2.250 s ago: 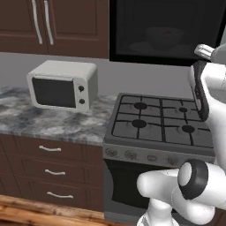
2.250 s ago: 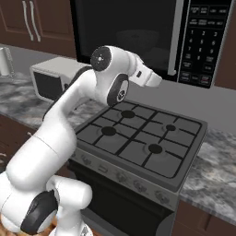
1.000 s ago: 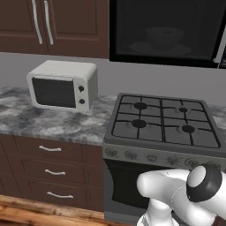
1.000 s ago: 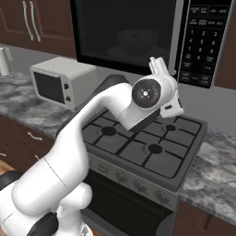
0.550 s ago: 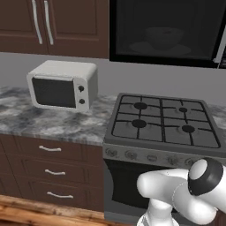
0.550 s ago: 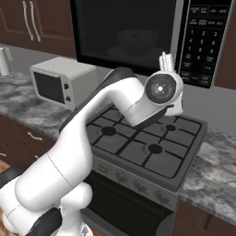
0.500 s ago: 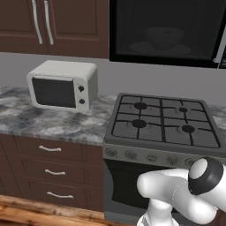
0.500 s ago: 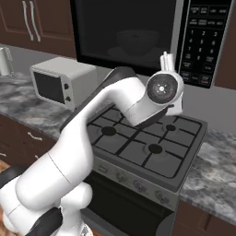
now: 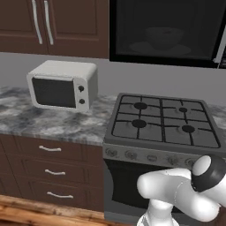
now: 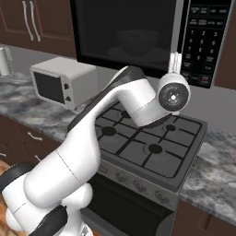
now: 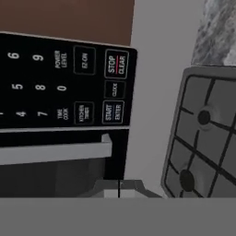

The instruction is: Place the bowl containing the tomato and onion in the microwave. Close the microwave door and press the start button to microwave the meal.

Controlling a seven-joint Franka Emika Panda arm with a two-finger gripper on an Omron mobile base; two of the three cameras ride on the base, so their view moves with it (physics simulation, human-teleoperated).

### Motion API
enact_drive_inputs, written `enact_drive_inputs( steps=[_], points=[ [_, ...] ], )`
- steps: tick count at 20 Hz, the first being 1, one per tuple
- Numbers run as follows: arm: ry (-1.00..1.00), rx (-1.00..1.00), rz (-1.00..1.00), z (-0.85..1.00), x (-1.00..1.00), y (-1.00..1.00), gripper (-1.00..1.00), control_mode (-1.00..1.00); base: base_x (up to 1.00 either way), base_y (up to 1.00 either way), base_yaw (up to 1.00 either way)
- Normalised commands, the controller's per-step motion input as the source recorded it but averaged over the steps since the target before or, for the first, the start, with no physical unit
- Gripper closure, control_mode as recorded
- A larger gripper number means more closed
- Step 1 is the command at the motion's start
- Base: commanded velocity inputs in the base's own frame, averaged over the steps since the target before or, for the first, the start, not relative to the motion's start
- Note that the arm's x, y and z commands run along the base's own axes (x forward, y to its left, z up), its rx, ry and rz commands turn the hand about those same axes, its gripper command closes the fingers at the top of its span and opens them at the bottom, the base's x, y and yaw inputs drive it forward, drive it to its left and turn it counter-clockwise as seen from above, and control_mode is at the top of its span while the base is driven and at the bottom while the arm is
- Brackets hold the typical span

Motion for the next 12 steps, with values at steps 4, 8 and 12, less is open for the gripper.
enact_drive_inputs(
  steps=[4, 8, 12],
  points=[
    [-0.18, 0.14, 0.0, -0.1, 0.25, 0.0, 1.0, -1.0, 0.0, 0.0, 0.0],
    [-0.1, 0.08, 0.0, -0.07, 0.27, 0.0, 1.0, -1.0, 0.0, 0.0, 0.0],
    [-0.01, 0.05, 0.0, 0.0, 0.27, -0.04, 1.0, -1.0, 0.0, 0.0, 0.0]
  ],
)
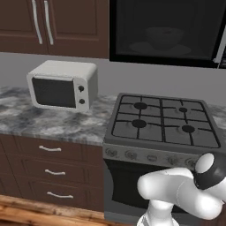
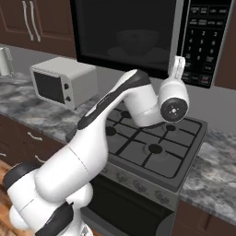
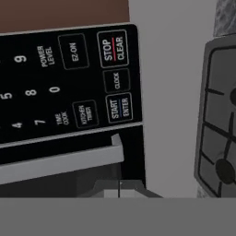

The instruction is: Place the bowl containing the tomato and onion in the microwave. Close the microwave door and press the start button to microwave the meal.

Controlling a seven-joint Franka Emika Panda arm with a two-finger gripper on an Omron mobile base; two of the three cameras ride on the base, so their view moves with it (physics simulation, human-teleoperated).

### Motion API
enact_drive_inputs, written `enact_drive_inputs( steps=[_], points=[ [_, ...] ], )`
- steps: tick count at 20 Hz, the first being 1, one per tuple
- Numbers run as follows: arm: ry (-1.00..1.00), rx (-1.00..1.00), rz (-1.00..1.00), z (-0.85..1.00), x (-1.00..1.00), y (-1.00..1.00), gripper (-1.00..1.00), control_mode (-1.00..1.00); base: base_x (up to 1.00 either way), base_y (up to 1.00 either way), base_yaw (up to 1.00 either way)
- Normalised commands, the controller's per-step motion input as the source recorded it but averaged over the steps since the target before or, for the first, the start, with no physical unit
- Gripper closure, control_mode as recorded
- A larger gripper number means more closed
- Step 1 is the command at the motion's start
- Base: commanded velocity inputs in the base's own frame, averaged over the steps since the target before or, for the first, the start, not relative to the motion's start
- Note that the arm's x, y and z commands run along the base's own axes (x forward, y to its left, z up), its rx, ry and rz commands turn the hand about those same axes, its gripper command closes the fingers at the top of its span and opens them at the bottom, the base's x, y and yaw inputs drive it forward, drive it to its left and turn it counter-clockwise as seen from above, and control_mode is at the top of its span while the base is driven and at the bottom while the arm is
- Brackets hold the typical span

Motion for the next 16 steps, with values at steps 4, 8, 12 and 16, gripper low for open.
enact_drive_inputs(
  steps=[4, 8, 12, 16],
  points=[
    [0.0, 0.03, 0.0, 0.0, 0.23, -0.2, 1.0, -1.0, 0.0, 0.0, 0.0],
    [0.0, 0.03, 0.0, 0.0, 0.22, -0.24, 1.0, -1.0, 0.0, 0.0, 0.0],
    [0.0, 0.01, 0.0, -0.05, 0.27, -0.15, 1.0, -1.0, 0.0, 0.0, 0.0],
    [0.0, 0.0, 0.0, -0.13, 0.35, -0.14, 1.0, -1.0, 0.0, 0.0, 0.0]
  ],
)
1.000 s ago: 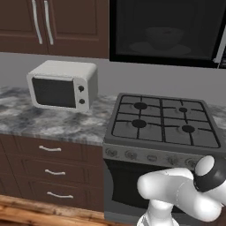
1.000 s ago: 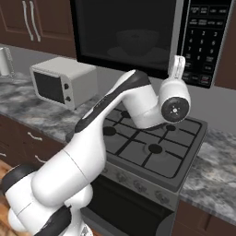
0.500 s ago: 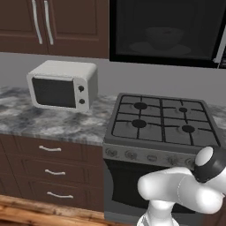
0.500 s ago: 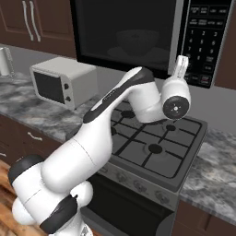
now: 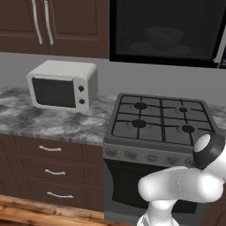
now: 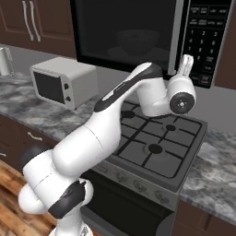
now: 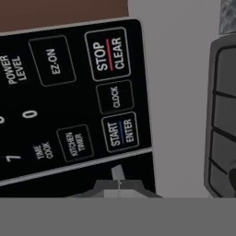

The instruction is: Place the bowl containing the tomato and onion in the microwave. Close the microwave door and press the start button to microwave the meal.

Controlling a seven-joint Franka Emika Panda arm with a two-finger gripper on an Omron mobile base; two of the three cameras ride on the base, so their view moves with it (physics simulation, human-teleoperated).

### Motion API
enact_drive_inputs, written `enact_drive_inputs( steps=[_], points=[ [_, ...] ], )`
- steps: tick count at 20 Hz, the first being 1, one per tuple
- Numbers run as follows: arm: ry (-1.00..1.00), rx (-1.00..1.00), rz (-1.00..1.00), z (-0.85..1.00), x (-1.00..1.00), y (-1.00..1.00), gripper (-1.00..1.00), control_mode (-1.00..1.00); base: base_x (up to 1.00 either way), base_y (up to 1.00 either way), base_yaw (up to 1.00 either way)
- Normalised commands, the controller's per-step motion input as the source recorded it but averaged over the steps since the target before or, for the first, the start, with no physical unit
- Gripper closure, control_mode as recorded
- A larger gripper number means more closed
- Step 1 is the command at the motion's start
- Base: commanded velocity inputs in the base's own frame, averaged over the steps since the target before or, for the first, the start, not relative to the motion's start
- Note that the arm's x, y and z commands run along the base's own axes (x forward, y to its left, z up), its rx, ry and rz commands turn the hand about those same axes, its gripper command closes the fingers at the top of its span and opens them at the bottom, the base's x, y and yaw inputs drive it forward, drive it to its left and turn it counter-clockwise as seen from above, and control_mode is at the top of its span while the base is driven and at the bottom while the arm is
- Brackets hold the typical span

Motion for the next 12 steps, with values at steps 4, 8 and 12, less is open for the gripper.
enact_drive_inputs(
  steps=[4, 8, 12],
  points=[
    [0.0, 0.01, 0.0, -0.17, 0.41, -0.2, 1.0, -1.0, 0.0, 0.0, 0.0],
    [0.0, 0.03, 0.0, -0.15, 0.43, -0.32, 1.0, -1.0, 0.0, 0.0, 0.0],
    [0.0, 0.01, 0.0, -0.16, 0.47, -0.29, 1.0, -1.0, 0.0, 0.0, 0.0]
  ],
)
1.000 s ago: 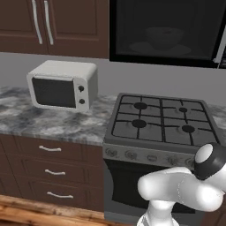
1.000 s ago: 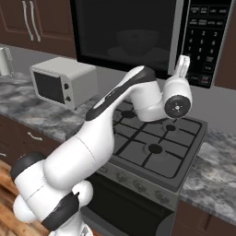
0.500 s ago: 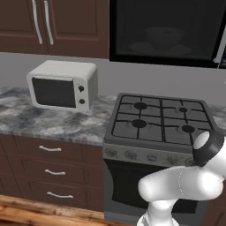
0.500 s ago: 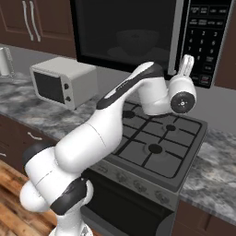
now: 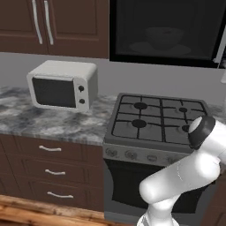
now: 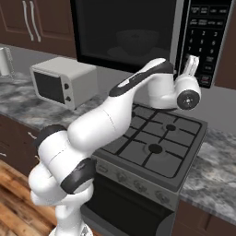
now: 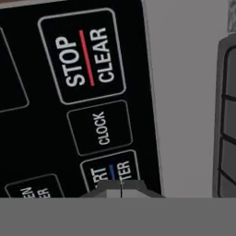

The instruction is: Place the bowl containing the tomato and onion in the microwave. Close the microwave door and press the start button to microwave the meal.

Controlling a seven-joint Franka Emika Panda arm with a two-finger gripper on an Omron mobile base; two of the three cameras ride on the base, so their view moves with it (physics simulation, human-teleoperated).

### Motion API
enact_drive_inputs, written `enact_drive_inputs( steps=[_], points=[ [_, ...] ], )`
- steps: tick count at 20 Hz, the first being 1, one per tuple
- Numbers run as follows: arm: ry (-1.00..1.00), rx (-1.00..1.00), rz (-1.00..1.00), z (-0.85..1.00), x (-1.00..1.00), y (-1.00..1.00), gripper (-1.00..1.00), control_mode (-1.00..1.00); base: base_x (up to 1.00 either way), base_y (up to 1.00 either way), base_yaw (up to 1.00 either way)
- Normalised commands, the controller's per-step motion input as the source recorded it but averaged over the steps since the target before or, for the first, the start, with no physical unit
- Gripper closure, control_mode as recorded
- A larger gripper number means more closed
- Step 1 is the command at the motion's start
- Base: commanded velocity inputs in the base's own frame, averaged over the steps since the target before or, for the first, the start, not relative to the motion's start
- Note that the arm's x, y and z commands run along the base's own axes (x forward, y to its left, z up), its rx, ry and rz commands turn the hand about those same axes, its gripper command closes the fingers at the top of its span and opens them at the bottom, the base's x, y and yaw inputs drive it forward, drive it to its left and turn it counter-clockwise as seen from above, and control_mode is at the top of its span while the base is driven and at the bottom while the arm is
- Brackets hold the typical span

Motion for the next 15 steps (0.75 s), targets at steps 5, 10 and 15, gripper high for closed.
enact_drive_inputs(
  steps=[5, 10, 15],
  points=[
    [0.0, 0.0, 0.0, -0.1, 0.68, -0.32, 1.0, -1.0, 0.0, 0.0, 0.0],
    [-0.29, -0.02, -0.09, -0.52, 0.28, 0.11, 1.0, -1.0, 0.0, 0.0, 0.0],
    [-0.89, -0.12, -0.25, -0.85, -0.84, 0.94, 1.0, -1.0, 0.0, 0.0, 0.0]
  ],
)
